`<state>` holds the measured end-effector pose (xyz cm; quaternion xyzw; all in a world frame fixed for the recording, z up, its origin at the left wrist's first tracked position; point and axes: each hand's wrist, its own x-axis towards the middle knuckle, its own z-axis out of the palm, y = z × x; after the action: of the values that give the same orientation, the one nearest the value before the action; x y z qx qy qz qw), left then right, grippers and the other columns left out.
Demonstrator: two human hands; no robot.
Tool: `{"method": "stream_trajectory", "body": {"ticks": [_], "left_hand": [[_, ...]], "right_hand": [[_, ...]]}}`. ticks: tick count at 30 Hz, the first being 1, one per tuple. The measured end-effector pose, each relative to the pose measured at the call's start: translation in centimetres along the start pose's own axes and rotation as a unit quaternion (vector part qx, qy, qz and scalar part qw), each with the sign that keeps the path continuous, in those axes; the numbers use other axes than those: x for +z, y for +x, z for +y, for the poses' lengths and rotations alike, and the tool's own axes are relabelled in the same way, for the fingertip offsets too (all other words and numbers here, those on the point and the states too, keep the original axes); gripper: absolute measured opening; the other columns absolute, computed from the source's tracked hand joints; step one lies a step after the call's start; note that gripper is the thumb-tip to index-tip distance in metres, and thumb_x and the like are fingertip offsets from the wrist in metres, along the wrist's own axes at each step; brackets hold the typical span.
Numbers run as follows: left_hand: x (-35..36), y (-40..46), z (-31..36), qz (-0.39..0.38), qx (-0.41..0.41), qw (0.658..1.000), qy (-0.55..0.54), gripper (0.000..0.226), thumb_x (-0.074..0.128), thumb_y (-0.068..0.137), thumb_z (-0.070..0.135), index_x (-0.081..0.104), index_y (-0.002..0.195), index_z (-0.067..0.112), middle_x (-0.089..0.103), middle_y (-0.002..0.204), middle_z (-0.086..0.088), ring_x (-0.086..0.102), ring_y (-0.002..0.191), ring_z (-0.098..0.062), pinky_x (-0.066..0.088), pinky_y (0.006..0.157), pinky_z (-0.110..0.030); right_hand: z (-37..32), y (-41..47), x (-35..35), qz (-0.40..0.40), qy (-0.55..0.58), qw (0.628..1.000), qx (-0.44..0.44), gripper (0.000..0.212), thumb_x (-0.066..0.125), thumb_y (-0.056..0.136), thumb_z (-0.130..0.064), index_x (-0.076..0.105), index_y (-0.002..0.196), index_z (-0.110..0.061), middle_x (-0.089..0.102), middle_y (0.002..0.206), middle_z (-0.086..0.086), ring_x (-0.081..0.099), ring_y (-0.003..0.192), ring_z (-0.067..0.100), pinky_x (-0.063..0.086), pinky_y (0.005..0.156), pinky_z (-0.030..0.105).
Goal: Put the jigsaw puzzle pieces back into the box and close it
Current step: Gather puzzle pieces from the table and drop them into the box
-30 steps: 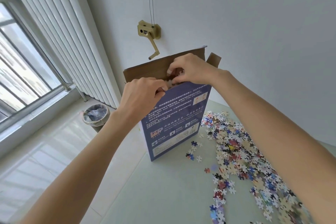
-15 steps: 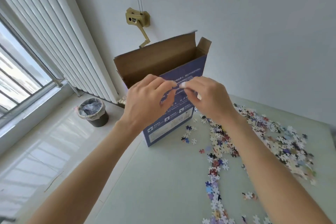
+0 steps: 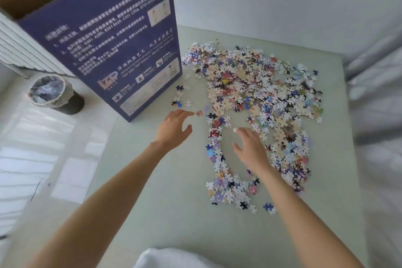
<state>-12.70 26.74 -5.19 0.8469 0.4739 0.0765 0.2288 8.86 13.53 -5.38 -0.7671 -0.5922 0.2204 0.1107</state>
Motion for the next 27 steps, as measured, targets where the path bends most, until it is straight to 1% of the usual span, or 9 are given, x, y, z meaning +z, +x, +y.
{"method": "stream_trajectory", "body": {"ticks": [3, 6, 9, 11, 14, 19, 22, 24, 27], "left_hand": [[1.7, 2.9, -1.8, -0.003, -0.034, 0.999, -0.004, 0.047, 0.055, 0.091, 0.028, 0.044, 0.135, 0.019, 0.042, 0.142, -0.003, 0.034, 0.132, -0.022, 0.032, 0.106, -0.035], [2.9, 6.2, -3.4, -0.012, -0.073, 0.997, -0.009, 0.061, 0.052, 0.092, 0.034, 0.029, 0.145, 0.013, 0.024, 0.153, -0.007, 0.018, 0.141, -0.026, 0.016, 0.115, -0.037], [4.2, 8.6, -4.7, -0.032, -0.112, 0.993, 0.023, 0.07, 0.042, 0.095, 0.045, 0.01, 0.15, 0.014, 0.002, 0.158, -0.004, -0.001, 0.145, -0.021, 0.0, 0.118, -0.035], [5.1, 10.0, -5.1, -0.037, -0.122, 0.991, 0.042, 0.071, 0.037, 0.096, 0.046, 0.003, 0.15, 0.013, -0.005, 0.158, -0.005, -0.008, 0.145, -0.02, -0.003, 0.118, -0.034], [6.0, 11.2, -5.1, -0.043, -0.116, 0.989, 0.075, 0.071, 0.03, 0.097, 0.048, -0.001, 0.149, 0.011, -0.008, 0.157, -0.006, -0.012, 0.144, -0.019, -0.007, 0.117, -0.035], [7.8, 9.7, -2.4, -0.075, -0.041, 0.993, 0.082, 0.065, 0.024, 0.098, 0.049, 0.001, 0.149, 0.016, -0.007, 0.157, -0.001, -0.013, 0.143, -0.014, -0.012, 0.114, -0.032], [9.0, 7.0, 0.9, -0.105, 0.017, 0.993, 0.045, 0.065, 0.024, 0.098, 0.049, 0.004, 0.149, 0.017, -0.006, 0.156, 0.001, -0.012, 0.143, -0.013, -0.011, 0.115, -0.031], [9.8, 5.2, 3.0, -0.128, 0.025, 0.991, 0.007, 0.062, 0.026, 0.098, 0.048, 0.008, 0.149, 0.018, -0.002, 0.157, 0.001, -0.009, 0.143, -0.011, -0.01, 0.115, -0.029], [10.8, 3.0, 5.4, -0.176, 0.036, 0.983, -0.033, 0.06, 0.029, 0.098, 0.046, 0.013, 0.149, 0.019, 0.002, 0.157, 0.003, -0.006, 0.144, -0.009, -0.01, 0.115, -0.025]], "right_hand": [[1.3, 2.9, 1.1, -0.015, -0.03, 0.999, -0.038, 0.044, 0.054, 0.092, -0.023, 0.045, 0.132, -0.009, 0.042, 0.141, 0.006, 0.033, 0.133, 0.019, 0.025, 0.11, 0.029], [1.5, 6.4, 1.8, -0.02, -0.048, 0.997, -0.06, 0.044, 0.052, 0.093, -0.026, 0.045, 0.133, -0.011, 0.035, 0.147, 0.007, 0.025, 0.138, 0.022, 0.017, 0.115, 0.034], [1.5, 9.2, 2.4, -0.025, -0.072, 0.994, -0.079, 0.046, 0.051, 0.093, -0.033, 0.042, 0.134, -0.014, 0.023, 0.152, 0.007, 0.013, 0.142, 0.026, 0.007, 0.117, 0.039], [1.6, 11.0, 2.6, -0.038, -0.089, 0.992, -0.083, 0.047, 0.049, 0.093, -0.038, 0.041, 0.134, -0.016, 0.012, 0.156, 0.006, 0.004, 0.144, 0.029, 0.005, 0.117, 0.046], [0.9, 13.1, 2.8, -0.058, -0.106, 0.988, -0.096, 0.047, 0.049, 0.092, -0.041, 0.041, 0.133, -0.019, 0.002, 0.157, 0.005, -0.004, 0.143, 0.032, 0.006, 0.114, 0.055], [0.3, 14.6, 3.4, -0.123, -0.127, 0.976, -0.128, 0.053, 0.045, 0.093, -0.043, 0.033, 0.14, -0.022, 0.0, 0.157, 0.003, -0.01, 0.143, 0.031, 0.001, 0.114, 0.057], [2.2, 12.4, 3.2, -0.089, -0.116, 0.981, -0.128, 0.048, 0.048, 0.094, -0.033, 0.037, 0.138, -0.019, 0.01, 0.157, 0.003, 0.0, 0.144, 0.026, 0.006, 0.115, 0.054], [4.2, 9.6, 3.1, -0.068, -0.093, 0.988, -0.106, 0.047, 0.049, 0.093, -0.028, 0.038, 0.138, -0.018, 0.015, 0.156, 0.002, 0.004, 0.144, 0.023, 0.005, 0.116, 0.05], [6.5, 4.3, 3.3, -0.061, -0.085, 0.991, -0.083, 0.05, 0.052, 0.092, -0.025, 0.037, 0.139, -0.019, 0.014, 0.156, 0.001, 0.004, 0.144, 0.021, 0.003, 0.117, 0.047]]}}
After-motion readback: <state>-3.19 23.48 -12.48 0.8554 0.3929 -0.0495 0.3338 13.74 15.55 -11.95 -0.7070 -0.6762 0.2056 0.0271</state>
